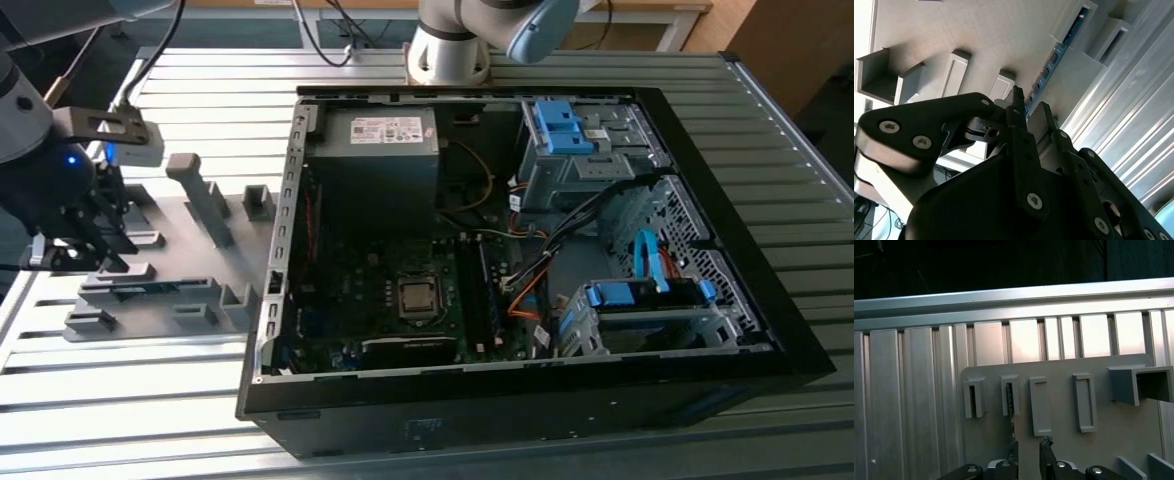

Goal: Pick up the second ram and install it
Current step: 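Pick up the second ram and move it above second insertion slot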

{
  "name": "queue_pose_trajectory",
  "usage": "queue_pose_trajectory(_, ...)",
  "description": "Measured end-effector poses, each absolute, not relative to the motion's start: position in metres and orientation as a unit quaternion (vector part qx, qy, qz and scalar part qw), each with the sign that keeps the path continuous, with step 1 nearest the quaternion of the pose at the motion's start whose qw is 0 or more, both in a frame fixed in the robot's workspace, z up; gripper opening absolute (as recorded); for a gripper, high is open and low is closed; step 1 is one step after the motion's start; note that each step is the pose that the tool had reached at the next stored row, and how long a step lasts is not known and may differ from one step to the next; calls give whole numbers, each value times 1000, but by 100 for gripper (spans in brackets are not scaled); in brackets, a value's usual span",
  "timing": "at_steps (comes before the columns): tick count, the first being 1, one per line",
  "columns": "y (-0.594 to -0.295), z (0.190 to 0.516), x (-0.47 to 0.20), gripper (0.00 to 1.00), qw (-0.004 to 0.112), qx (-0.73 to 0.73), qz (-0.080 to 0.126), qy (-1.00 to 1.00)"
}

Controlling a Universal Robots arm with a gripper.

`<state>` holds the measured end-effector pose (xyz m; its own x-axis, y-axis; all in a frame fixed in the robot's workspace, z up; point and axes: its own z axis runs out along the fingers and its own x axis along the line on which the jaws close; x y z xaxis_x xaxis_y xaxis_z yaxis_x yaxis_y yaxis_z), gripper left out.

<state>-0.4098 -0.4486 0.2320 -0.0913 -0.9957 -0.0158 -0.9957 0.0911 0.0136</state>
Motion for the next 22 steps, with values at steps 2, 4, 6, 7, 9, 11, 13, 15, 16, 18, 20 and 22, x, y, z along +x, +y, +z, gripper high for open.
queue_pose_trajectory(2,-449,233,-410,31,1,-674,10,739)
queue_pose_trajectory(4,-449,233,-410,31,1,-674,10,739)
queue_pose_trajectory(6,-449,234,-410,31,1,-674,10,739)
queue_pose_trajectory(7,-449,234,-410,31,1,-674,10,739)
queue_pose_trajectory(9,-449,234,-410,31,1,-674,10,739)
queue_pose_trajectory(11,-449,235,-410,31,1,-674,10,739)
queue_pose_trajectory(13,-449,235,-410,31,1,-674,10,739)
queue_pose_trajectory(15,-449,236,-410,31,1,-674,10,739)
queue_pose_trajectory(16,-449,236,-410,31,1,-674,10,739)
queue_pose_trajectory(18,-449,236,-410,31,1,-674,10,739)
queue_pose_trajectory(20,-449,237,-410,31,1,-674,10,739)
queue_pose_trajectory(22,-449,237,-410,31,1,-674,10,739)
